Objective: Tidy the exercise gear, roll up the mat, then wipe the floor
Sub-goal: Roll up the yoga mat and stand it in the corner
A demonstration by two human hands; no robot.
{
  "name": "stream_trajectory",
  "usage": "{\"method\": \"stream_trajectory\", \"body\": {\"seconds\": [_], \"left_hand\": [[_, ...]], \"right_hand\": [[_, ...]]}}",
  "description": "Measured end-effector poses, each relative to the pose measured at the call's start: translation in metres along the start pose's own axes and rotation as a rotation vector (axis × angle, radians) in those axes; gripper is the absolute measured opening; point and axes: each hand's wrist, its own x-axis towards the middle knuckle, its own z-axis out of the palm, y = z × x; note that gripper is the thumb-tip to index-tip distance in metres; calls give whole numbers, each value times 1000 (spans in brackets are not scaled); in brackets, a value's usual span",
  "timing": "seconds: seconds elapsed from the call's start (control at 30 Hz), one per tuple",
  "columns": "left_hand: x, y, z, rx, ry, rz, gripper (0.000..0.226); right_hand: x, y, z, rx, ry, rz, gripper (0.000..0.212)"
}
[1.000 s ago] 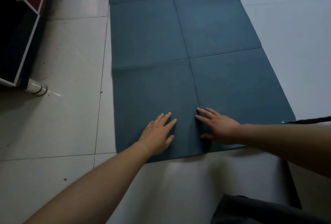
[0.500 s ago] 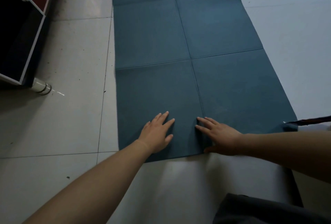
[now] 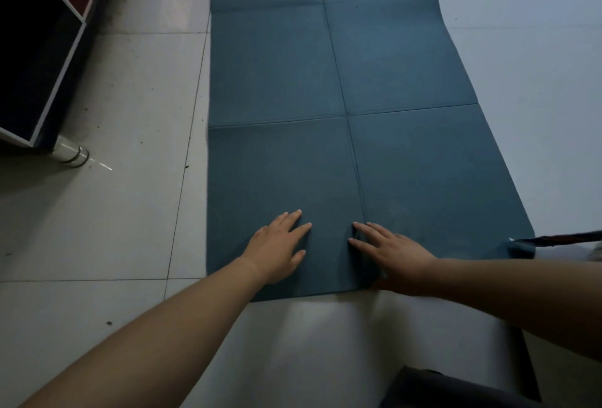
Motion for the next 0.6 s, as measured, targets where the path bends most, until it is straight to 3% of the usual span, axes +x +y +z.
{"method": "stream_trajectory", "body": {"seconds": [0.37, 0.6], "left_hand": [[-8, 2, -2, -12, -25, 12, 58], [-6, 2, -10, -28, -43, 19, 57]], "right_hand": [[-2, -5, 2, 0, 10, 23, 95], [-7, -9, -6, 34, 18, -15, 83]]}}
